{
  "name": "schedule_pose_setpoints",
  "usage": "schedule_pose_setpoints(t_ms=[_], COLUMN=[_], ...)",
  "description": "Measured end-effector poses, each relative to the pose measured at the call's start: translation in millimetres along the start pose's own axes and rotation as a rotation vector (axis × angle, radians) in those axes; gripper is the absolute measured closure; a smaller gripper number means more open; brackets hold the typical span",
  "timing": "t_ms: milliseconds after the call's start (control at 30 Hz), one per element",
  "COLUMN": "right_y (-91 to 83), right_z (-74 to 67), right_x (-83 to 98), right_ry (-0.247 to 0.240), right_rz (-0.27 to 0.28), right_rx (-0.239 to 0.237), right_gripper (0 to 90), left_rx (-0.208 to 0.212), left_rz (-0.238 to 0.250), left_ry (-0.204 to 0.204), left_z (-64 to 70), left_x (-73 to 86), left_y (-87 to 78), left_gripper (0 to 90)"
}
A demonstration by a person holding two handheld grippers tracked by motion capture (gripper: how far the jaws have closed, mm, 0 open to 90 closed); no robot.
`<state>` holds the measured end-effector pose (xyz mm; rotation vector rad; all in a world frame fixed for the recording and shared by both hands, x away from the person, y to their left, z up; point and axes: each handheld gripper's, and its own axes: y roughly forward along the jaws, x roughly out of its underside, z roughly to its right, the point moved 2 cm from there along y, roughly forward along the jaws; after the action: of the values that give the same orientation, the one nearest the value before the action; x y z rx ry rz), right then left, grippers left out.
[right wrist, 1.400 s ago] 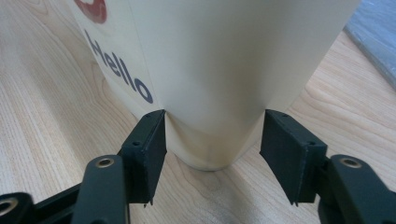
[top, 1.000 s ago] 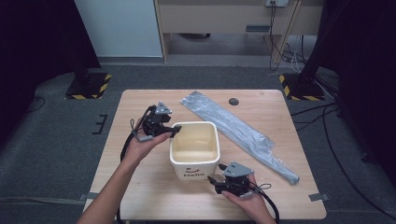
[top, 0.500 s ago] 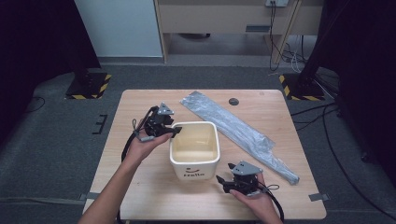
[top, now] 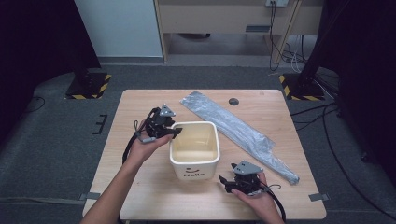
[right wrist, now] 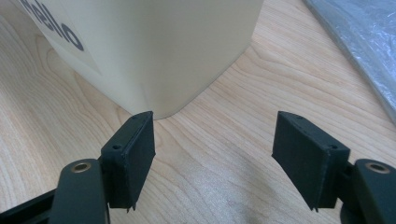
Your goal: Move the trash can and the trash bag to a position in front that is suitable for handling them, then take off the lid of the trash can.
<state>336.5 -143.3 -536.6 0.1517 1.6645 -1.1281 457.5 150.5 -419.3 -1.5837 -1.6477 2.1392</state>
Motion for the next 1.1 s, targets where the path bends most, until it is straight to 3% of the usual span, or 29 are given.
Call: schedule_pose_setpoints(t_ms=[133,233,333,400,433,533,600,633,667,700,767,967,1033,1067,1100], right_y=[-0.5,-1.0,-1.3,-1.6,-1.6,-1.4,-1.1,-1.0,-1.1,-1.1,-1.7,-3.3,-3.7,-3.9,-4.2], right_z=[1.8,3.4,3.8,3.9,4.1,4.3,3.5,3.2,3.0,2.8,2.5,3.6,3.2,3.0,2.8], right_x=[0.5,1.0,1.3,1.5,1.5,2.0,2.0,2.0,2.1,2.2,2.7,5.4,5.5,5.4,5.3], right_ry=[-0.005,-0.002,-0.001,-0.003,-0.004,-0.009,-0.006,-0.004,-0.007,-0.006,-0.009,0.002,0.002,0.001,0.001], right_rz=[0.006,0.005,0.007,0.007,0.009,0.003,0.004,0.004,0.001,0.001,-0.002,-0.001,-0.003,0.001,0.003], right_rx=[0.002,0.006,0.007,0.008,0.009,0.009,0.008,0.006,0.006,0.006,0.007,0.009,0.009,0.009,0.010], right_gripper=[29.7,29.9,29.9,30.0,30.1,30.1,30.2,30.3,30.3,30.3,30.3,30.7,30.8,30.9,31.1], left_rx=[0.001,-0.024,-0.039,-0.045,-0.048,-0.047,-0.056,-0.058,-0.059,-0.061,-0.067,-0.045,-0.041,-0.033,-0.032], left_rz=[-0.002,0.004,0.026,0.065,0.059,0.080,0.070,0.088,0.088,0.107,0.127,0.186,0.172,0.188,0.174], left_ry=[0.007,0.006,0.006,0.009,-0.012,0.015,-0.006,0.020,-0.001,0.029,0.034,0.003,-0.020,-0.006,-0.027], left_z=[2.1,4.2,3.1,1.7,2.9,0.9,1.8,0.6,2.9,1.8,2.6,-1.6,-0.9,-2.7,-1.9], left_x=[-1.2,-2.0,-2.9,-4.7,-4.1,-5.3,-4.8,-6.2,-6.0,-7.6,-8.6,-11.1,-10.4,-11.8,-11.5], left_y=[1.7,2.3,-0.9,-1.9,-3.6,-3.3,-4.6,-4.7,-6.0,-6.4,-9.2,-20.2,-22.2,-22.1,-24.3], left_gripper=[64.9,68.6,69.2,69.7,69.9,70.1,70.7,71.1,71.3,71.5,71.6,73.2,73.5,73.6,73.7])
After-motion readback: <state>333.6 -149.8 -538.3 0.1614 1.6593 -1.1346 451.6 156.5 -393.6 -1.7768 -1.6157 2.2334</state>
